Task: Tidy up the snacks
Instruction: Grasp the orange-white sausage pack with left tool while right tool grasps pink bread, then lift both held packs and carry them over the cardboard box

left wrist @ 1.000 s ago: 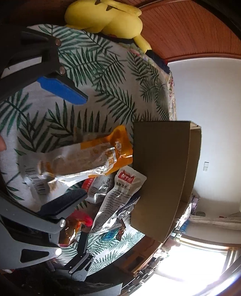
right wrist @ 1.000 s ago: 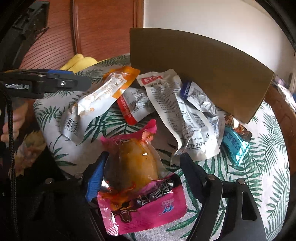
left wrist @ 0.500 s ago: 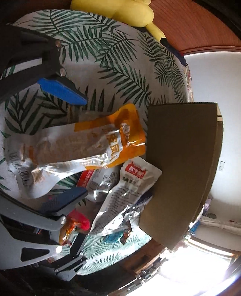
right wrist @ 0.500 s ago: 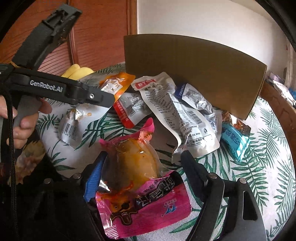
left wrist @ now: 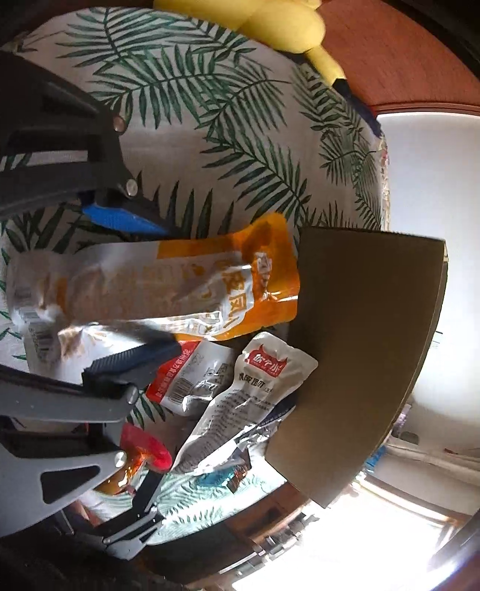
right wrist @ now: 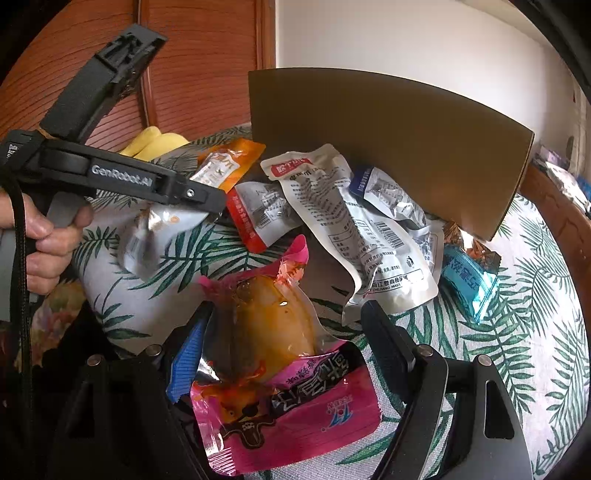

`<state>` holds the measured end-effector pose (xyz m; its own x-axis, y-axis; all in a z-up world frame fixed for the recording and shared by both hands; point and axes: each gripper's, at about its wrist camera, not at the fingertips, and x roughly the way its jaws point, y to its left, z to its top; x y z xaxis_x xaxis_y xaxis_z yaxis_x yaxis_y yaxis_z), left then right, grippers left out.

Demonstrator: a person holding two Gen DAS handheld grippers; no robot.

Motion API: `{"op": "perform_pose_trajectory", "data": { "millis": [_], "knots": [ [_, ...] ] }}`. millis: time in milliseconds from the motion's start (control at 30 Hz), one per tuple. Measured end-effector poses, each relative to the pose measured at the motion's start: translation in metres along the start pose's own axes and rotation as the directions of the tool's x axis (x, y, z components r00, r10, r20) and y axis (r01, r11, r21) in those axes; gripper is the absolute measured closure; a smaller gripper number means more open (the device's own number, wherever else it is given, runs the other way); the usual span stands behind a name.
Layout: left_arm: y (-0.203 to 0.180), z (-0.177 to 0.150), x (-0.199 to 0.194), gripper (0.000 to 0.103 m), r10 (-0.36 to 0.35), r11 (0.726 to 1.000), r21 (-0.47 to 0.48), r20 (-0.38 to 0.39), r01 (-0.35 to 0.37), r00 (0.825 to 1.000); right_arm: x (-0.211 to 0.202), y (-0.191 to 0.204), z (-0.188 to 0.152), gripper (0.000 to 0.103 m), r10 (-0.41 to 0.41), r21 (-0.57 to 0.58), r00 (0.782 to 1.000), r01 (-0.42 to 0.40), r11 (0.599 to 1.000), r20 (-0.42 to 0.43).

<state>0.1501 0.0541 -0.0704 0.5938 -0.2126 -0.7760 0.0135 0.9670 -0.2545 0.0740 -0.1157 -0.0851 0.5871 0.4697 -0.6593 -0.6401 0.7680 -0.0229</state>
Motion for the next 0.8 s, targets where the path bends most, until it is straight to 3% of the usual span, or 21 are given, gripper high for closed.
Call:
{"op": "perform_pose_trajectory", "data": {
  "millis": [167, 467, 800],
  "knots": [
    [0.006, -0.007, -0.01, 0.056, -0.03, 1.0, -0.006, 0.023, 0.03, 0.999, 0.0, -0.003, 0.003, 0.023, 0.002, -0.001, 1.0, -0.003, 1.0, -0.018],
    [0.009, -0.015, -0.03, 0.057, -0.032, 0.999, -0.004, 0.077, 0.033, 0.997, -0.007, -0.001, 0.005, 0.044, 0.013, -0.024, 0.999, -0.014, 1.0, -0.047],
    [0.024, -0.012, -0.045, 0.058, -0.025, 0.999, -0.03, 0.107, 0.029, 0.994, -0.019, -0.003, 0.005, 0.049, 0.028, 0.009, 0.999, -0.028, 1.0, -0.016]
  ]
}}
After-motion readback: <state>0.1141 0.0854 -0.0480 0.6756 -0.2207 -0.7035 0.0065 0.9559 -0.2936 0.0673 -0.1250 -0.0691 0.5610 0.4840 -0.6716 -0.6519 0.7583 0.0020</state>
